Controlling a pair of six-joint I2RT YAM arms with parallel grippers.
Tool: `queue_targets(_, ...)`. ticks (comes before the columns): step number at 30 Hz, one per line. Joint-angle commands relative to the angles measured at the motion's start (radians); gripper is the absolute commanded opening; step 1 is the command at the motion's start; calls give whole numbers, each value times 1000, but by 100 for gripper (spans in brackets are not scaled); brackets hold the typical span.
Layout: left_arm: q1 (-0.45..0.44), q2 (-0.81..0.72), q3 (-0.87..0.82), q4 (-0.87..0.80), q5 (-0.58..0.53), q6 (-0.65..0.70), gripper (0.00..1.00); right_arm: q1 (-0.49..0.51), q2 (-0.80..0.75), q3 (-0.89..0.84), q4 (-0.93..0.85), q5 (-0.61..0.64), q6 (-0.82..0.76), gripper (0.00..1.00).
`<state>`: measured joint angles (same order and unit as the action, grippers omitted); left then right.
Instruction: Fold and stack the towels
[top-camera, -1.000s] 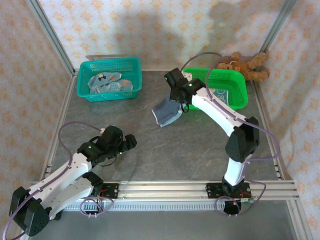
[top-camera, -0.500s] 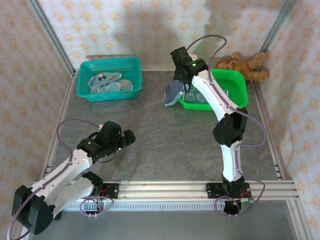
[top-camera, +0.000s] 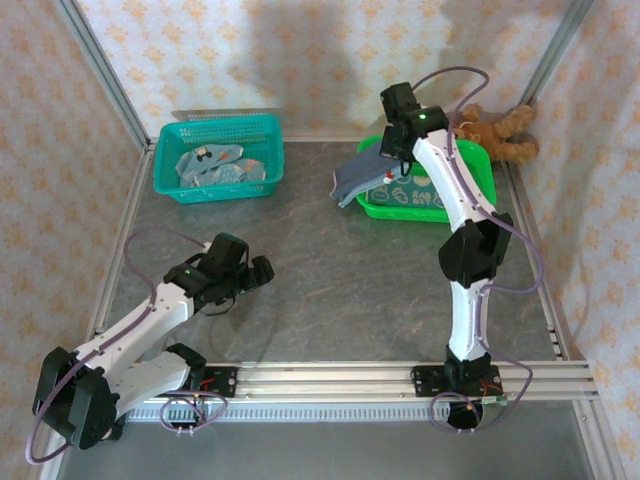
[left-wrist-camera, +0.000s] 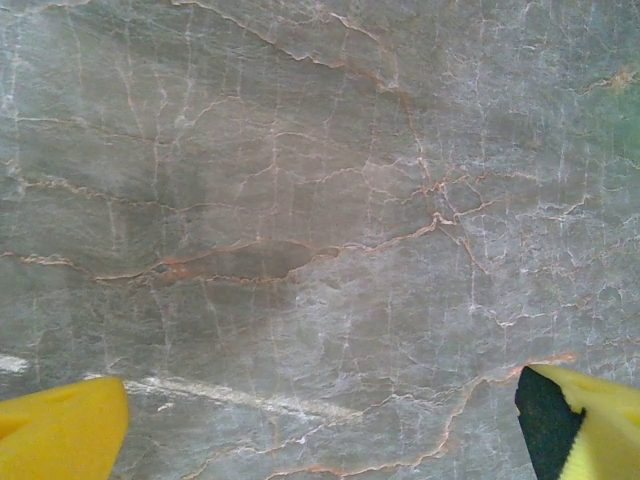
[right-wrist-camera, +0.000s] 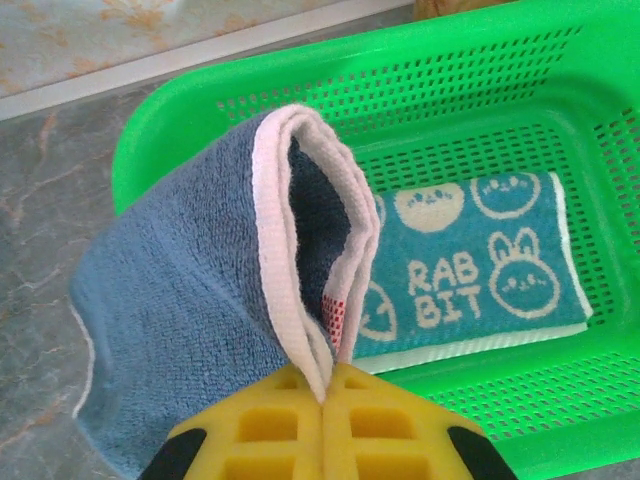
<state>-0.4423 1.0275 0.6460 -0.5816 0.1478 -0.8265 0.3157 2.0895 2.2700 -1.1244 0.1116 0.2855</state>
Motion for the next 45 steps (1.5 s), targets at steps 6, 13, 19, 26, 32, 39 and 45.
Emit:
queue_targets(6, 10, 32, 45, 15, 12, 33, 100, -70, -58, -81, -31, -12, -80, 0)
queue_targets(13, 11, 39, 53, 8, 11, 36, 100, -127, -29, -147, 0, -16, -108, 0)
queue_targets(19, 12, 37, 53, 2, 6, 35, 100, -153, 1, -172, 25, -18, -124, 0)
queue_targets(26, 14, 39, 59, -7, 2, 37, 100, -164, 41, -158, 31, -1, -126, 0)
queue_targets(32, 13, 38, 60, -11, 0, 38, 100, -178, 49, -170, 32, 16, -120, 0)
queue_targets(39, 13, 49, 60, -4, 4, 33, 100, -196, 35, -210, 51, 11, -119, 0)
queue_targets(45, 14, 52, 62, -4, 7, 34, 100, -199, 27, -233, 64, 13, -122, 0)
